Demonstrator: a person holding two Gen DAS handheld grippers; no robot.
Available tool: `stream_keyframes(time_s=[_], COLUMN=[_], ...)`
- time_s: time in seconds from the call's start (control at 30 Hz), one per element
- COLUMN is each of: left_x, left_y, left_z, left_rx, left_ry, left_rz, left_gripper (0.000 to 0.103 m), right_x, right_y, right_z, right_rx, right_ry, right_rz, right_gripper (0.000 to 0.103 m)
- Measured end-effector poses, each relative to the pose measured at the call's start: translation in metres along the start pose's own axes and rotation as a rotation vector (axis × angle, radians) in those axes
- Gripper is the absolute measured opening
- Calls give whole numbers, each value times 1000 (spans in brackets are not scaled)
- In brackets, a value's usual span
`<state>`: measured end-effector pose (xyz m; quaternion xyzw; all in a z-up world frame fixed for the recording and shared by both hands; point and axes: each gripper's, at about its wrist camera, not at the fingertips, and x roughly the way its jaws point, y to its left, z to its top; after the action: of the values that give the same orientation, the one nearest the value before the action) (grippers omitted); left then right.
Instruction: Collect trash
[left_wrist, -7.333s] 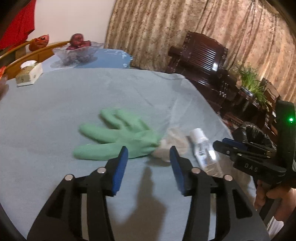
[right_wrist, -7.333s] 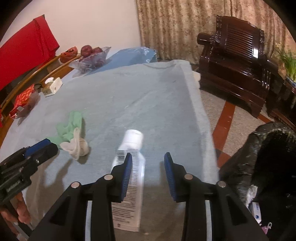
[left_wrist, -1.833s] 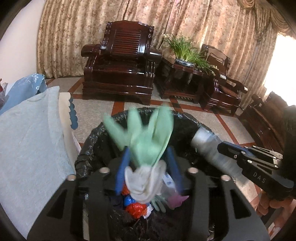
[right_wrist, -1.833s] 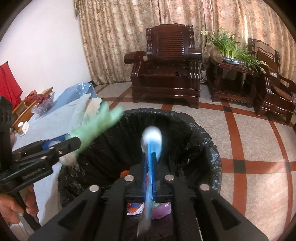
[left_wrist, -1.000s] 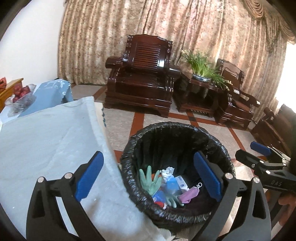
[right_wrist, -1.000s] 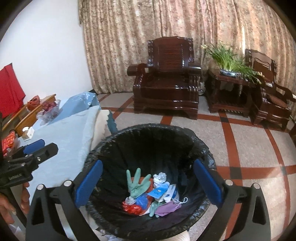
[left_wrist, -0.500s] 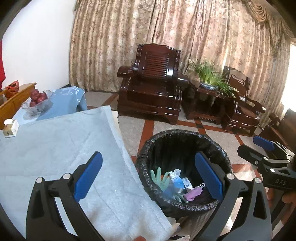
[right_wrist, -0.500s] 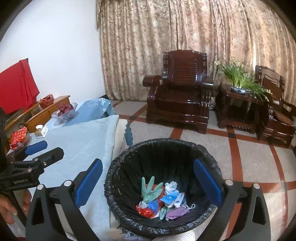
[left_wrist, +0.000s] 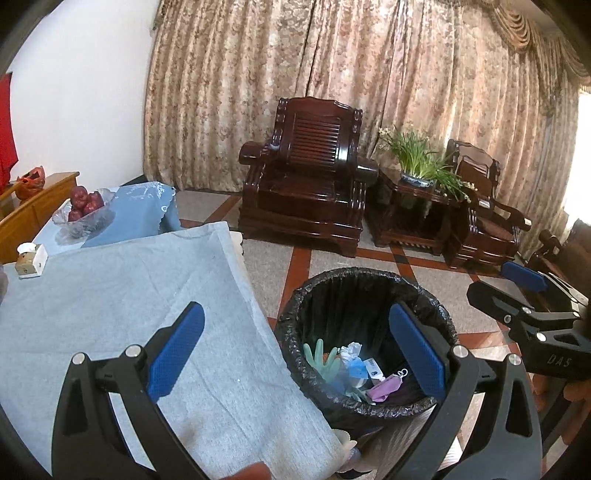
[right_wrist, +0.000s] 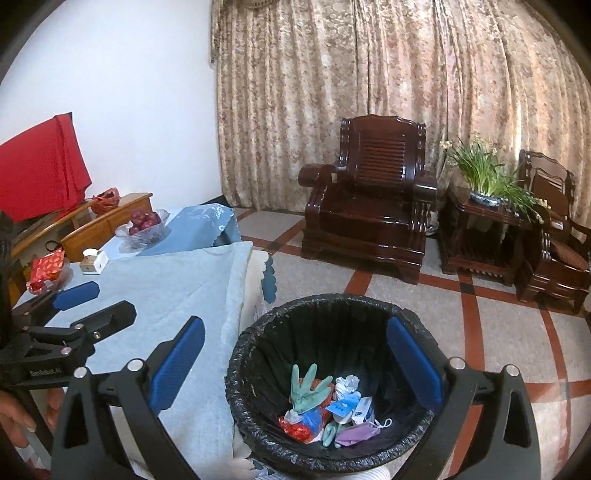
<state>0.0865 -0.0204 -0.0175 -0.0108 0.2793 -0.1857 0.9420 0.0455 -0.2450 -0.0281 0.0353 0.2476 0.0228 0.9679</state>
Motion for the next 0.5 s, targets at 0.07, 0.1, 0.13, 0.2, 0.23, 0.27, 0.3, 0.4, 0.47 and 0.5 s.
stream_keyframes(time_s=[0.07, 0.1, 0.13, 0.2, 0.23, 0.27, 0.3, 0.4, 0.47, 0.5], left_x=[-4, -5, -6, -10, -11, -12, -13, -17, -17, -18], left_y=[-1, -1, -2, -3, -4, -5, -5, -6, -5, -5], left_z=[1, 2, 2, 2, 2, 3, 4, 5, 6, 7], left_rx=[4, 7, 9, 14, 17, 19, 23, 26, 25, 25], left_ry=[-8, -13, -17, -23, -25, -26, -29, -35, -38, -41], left_rz=[5, 8, 11, 15, 18, 20, 21, 20, 19, 20], left_gripper=[97, 97, 97, 97, 97, 97, 97, 97, 97, 97], right_x=[-2, -3, -3, -5, -5, -6, -6, -8, -9, -9], right_y=[1, 2, 3, 4, 4, 4, 4, 6, 7, 8], right_z=[1, 3, 3, 4, 5, 6, 6, 7, 8, 9], right_rx=[-2, -3, -5, -7, -7, -7, -7, -10, -13, -15], right_ry=[-6, -8, -10, -14, -16, -18, -19, -24, -27, -29], right_rz=[3, 4, 5, 7, 8, 9, 10, 11, 11, 11], right_gripper=[97, 97, 97, 97, 97, 97, 97, 97, 97, 97])
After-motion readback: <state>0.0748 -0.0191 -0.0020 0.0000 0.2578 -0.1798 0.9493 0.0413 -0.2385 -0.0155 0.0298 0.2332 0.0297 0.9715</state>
